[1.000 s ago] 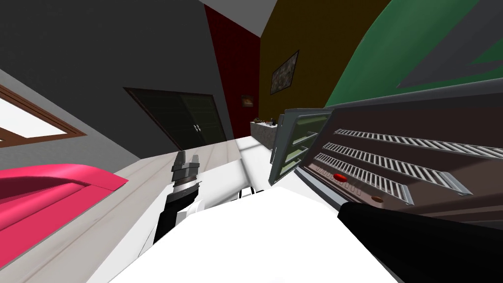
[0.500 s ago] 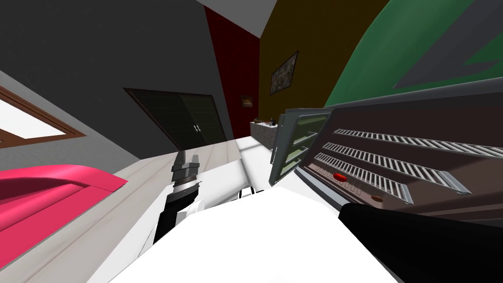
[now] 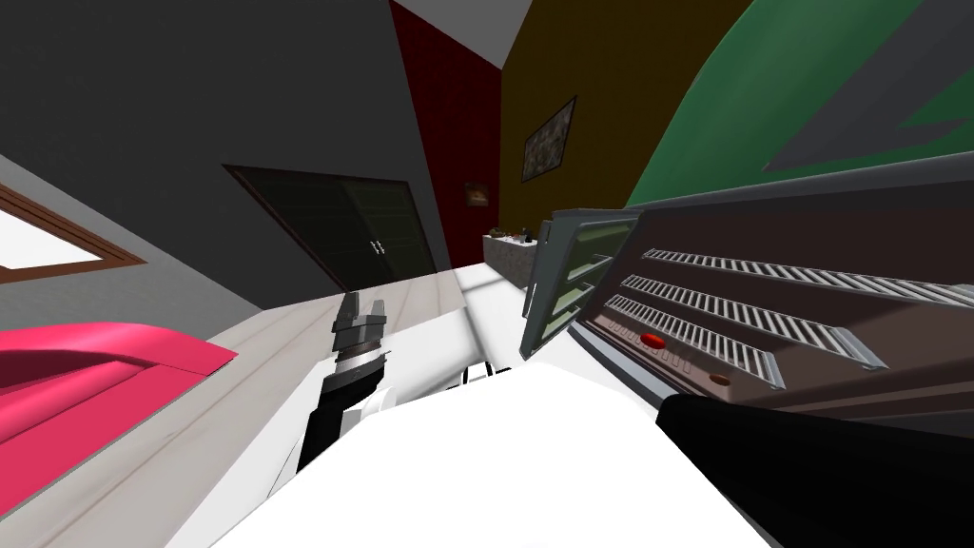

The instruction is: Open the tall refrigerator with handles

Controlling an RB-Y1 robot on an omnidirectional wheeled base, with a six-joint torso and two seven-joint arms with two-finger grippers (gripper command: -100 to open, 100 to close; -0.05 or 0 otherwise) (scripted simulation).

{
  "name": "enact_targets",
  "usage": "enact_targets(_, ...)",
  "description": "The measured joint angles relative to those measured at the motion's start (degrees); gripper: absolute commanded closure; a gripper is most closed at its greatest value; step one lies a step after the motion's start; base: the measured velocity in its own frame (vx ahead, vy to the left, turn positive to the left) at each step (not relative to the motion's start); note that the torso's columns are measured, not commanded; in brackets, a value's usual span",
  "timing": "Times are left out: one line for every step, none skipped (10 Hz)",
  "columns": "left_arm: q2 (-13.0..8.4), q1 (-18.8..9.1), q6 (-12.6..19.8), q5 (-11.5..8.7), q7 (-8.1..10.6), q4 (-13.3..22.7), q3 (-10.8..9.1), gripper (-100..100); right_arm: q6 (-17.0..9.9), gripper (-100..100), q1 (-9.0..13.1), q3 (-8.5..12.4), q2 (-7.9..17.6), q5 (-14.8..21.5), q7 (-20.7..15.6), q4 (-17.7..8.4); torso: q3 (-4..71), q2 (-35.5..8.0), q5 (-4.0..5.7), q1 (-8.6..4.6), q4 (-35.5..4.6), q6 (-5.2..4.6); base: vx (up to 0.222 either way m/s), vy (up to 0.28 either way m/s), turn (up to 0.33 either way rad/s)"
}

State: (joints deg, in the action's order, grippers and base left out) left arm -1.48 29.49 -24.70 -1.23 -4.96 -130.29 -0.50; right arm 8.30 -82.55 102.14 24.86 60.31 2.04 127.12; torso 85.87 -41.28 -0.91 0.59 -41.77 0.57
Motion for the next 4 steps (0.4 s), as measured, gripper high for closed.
enact_targets(0.0,0.0,0.0,0.0,0.0,0.0,0.0,0,0.3,0,0.0,-0.3,-0.2,0.0,0.0,0.0,-0.2,-0.2,0.15,-0.12,-0.1,-0.1,-0.014,0.016,-0.039)
enact_targets(0.0,0.0,0.0,0.0,0.0,0.0,0.0,0,0.5,0,0.0,-0.6,-0.4,0.0,0.0,0.1,-0.4,-0.4,0.28,-0.24,-0.2,-0.19,-0.011,0.015,-0.031)
enact_targets(0.0,0.0,0.0,0.0,0.0,0.0,0.0,0,0.7,0,0.0,-0.8,-0.5,0.0,0.0,0.1,-0.6,-0.5,0.4,-0.33,-0.2,-0.27,-0.009,0.013,-0.025)
enact_targets(0.0,0.0,0.0,0.0,0.0,0.0,0.0,0,0.9,0,0.0,-1.0,-0.6,0.0,0.0,0.2,-0.7,-0.6,0.5,-0.41,-0.3,-0.33,-0.007,0.01,-0.019)
